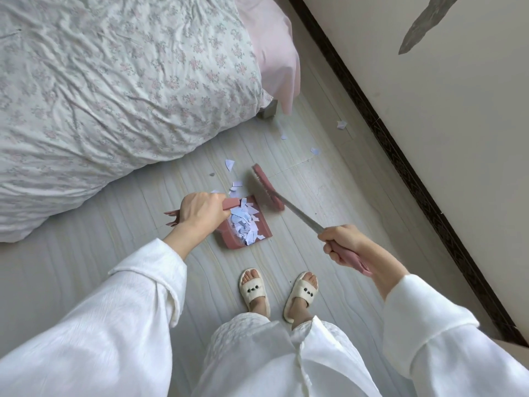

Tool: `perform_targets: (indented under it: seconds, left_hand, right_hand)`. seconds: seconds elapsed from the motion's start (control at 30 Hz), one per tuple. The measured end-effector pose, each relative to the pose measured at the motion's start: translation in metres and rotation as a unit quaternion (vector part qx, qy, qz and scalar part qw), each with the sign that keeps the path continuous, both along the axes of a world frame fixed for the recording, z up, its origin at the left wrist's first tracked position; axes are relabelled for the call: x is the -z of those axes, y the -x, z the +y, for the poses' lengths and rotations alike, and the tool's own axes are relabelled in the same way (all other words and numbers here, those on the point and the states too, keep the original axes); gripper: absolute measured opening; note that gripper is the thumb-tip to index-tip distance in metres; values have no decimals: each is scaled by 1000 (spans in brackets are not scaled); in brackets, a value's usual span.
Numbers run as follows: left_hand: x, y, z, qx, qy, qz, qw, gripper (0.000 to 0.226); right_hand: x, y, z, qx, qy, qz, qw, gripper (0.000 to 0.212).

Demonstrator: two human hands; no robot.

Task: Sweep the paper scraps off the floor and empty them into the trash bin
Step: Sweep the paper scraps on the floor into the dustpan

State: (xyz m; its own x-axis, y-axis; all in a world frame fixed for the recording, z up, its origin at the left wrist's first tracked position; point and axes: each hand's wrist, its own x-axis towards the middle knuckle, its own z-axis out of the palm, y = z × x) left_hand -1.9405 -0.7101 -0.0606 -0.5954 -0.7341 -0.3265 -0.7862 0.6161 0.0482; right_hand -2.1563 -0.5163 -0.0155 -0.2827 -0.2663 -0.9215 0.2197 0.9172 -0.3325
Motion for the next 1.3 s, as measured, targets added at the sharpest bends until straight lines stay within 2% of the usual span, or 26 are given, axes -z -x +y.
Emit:
perform_targets:
  seconds: [0.13, 0.3, 0.47, 0.53, 0.67, 0.77, 0.83, 1.0, 1.3]
  left_hand:
    - [0, -12, 1, -31, 4, 1, 1000, 25]
    - [5, -25, -1, -53, 24, 11, 998, 28]
    - [8, -12, -1, -44, 30, 9, 999, 30]
    - [8, -7, -2, -46, 21, 16, 999, 31]
    - [4, -11, -5, -50, 15, 19, 998, 32]
    - [-2, -25, -8, -66, 12, 25, 997, 25]
    - [-4, -39, -9, -102, 7, 29, 994, 25]
    - [-7, -73, -6, -194, 5, 48, 980, 30]
    - [-1, -117, -27, -304, 35, 28, 952, 30]
  right_hand:
    - [14, -11, -13, -34, 0, 40, 999, 13]
    - [31, -22, -31, -110, -20, 30, 993, 3]
    - [21, -10, -48, -1, -8, -94, 996, 13]
    - [10, 0, -50, 6, -4, -117, 993, 19]
    - [-4, -1, -45, -62, 4, -62, 996, 7]
    - [-5, -6, -52, -79, 16, -28, 996, 7]
    - [-4, -9, -65, -83, 18, -4, 996, 3]
    - [6, -23, -107, -98, 20, 52, 994, 8]
    - [34, -51, -174, -138, 17, 66, 988, 8]
